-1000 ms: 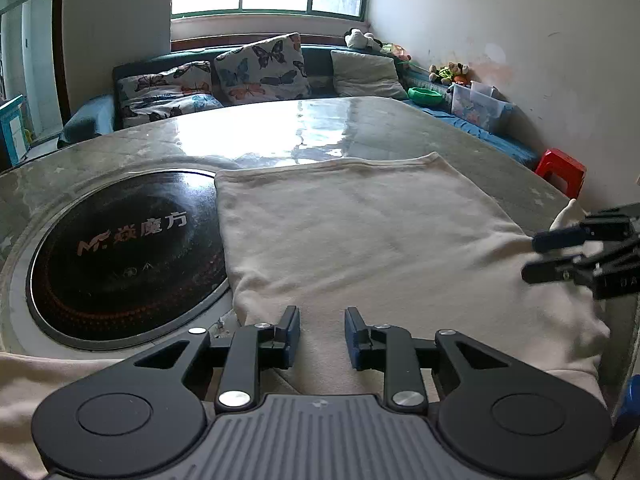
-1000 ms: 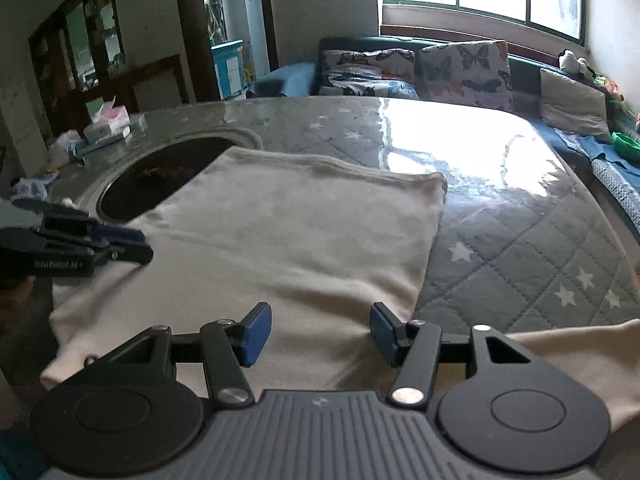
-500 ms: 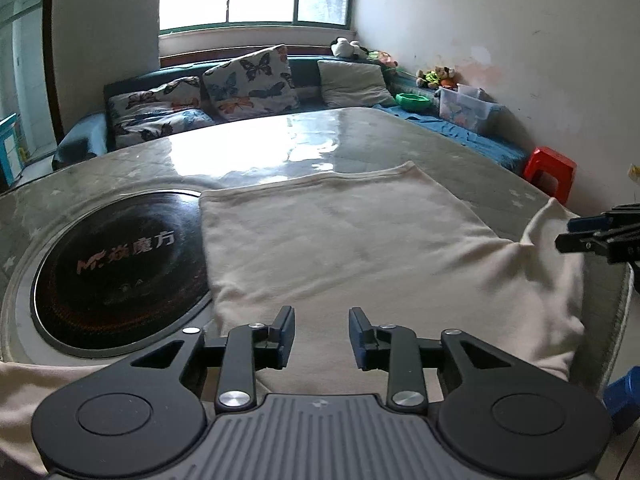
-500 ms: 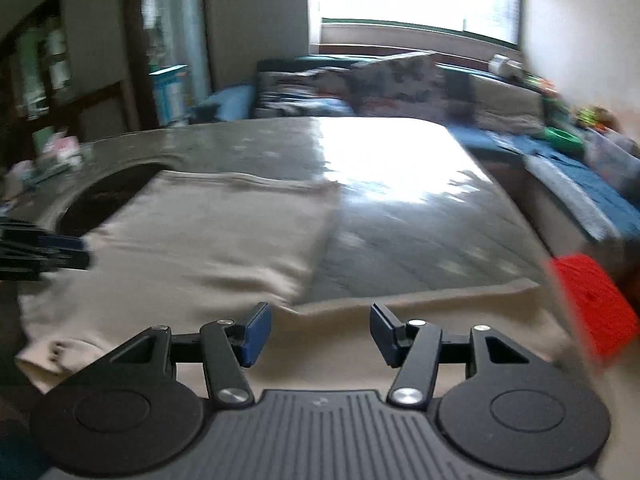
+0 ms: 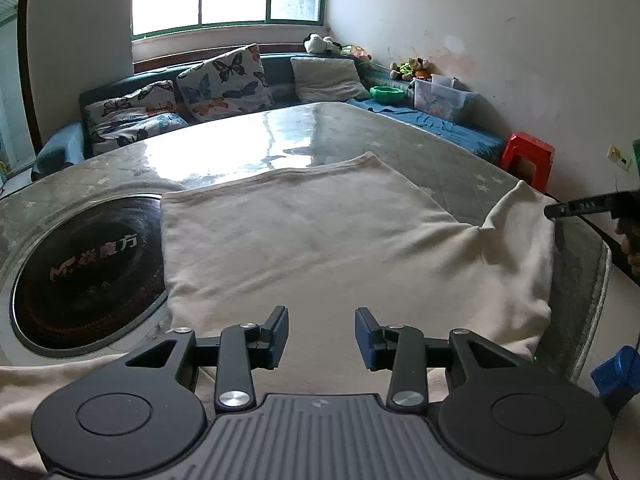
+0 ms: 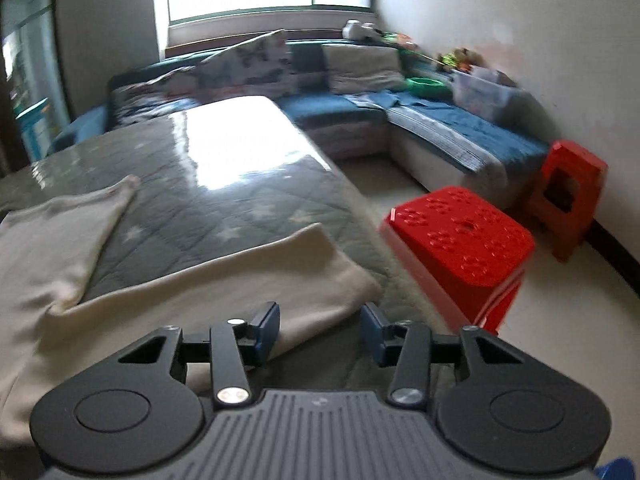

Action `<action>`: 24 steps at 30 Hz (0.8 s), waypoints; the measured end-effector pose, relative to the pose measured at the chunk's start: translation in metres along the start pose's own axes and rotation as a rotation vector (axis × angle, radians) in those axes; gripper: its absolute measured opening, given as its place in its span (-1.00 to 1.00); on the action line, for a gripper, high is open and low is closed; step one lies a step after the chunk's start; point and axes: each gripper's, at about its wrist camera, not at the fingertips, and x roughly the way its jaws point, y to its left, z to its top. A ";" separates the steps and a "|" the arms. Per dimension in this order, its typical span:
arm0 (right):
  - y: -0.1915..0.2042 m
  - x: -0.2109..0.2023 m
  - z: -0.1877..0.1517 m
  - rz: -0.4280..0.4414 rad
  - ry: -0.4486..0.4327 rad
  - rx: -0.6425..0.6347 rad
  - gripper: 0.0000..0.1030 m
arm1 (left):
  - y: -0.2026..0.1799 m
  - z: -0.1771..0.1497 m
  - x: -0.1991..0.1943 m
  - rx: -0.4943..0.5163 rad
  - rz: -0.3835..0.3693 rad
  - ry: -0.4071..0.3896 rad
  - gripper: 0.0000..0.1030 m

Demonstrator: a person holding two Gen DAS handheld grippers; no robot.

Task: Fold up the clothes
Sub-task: 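Move the right gripper to the sweatshirt's side edge and grasp it, then lift the grasped side with the right gripper and fold it over the body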

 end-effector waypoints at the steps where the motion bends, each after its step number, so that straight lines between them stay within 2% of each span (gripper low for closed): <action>1: -0.003 0.003 0.001 -0.009 -0.003 0.016 -0.15 | -0.001 0.000 0.000 0.001 -0.002 0.001 -0.23; 7: -0.013 0.013 0.002 -0.023 -0.016 0.069 -0.50 | -0.009 0.001 0.003 0.016 -0.011 0.007 -0.17; 8: -0.013 0.013 0.003 -0.019 -0.016 0.074 -0.70 | -0.010 0.001 0.003 0.018 -0.012 0.007 -0.15; 9: -0.014 0.013 0.003 -0.016 -0.017 0.079 -0.81 | -0.012 0.001 0.003 0.021 -0.015 0.008 -0.15; 16: -0.022 -0.010 0.004 0.007 -0.081 0.116 -0.87 | -0.033 0.002 0.004 0.056 -0.078 0.009 -0.15; 24: -0.017 -0.059 0.018 0.087 -0.168 0.094 -0.88 | -0.076 0.004 0.012 0.124 -0.179 0.011 -0.14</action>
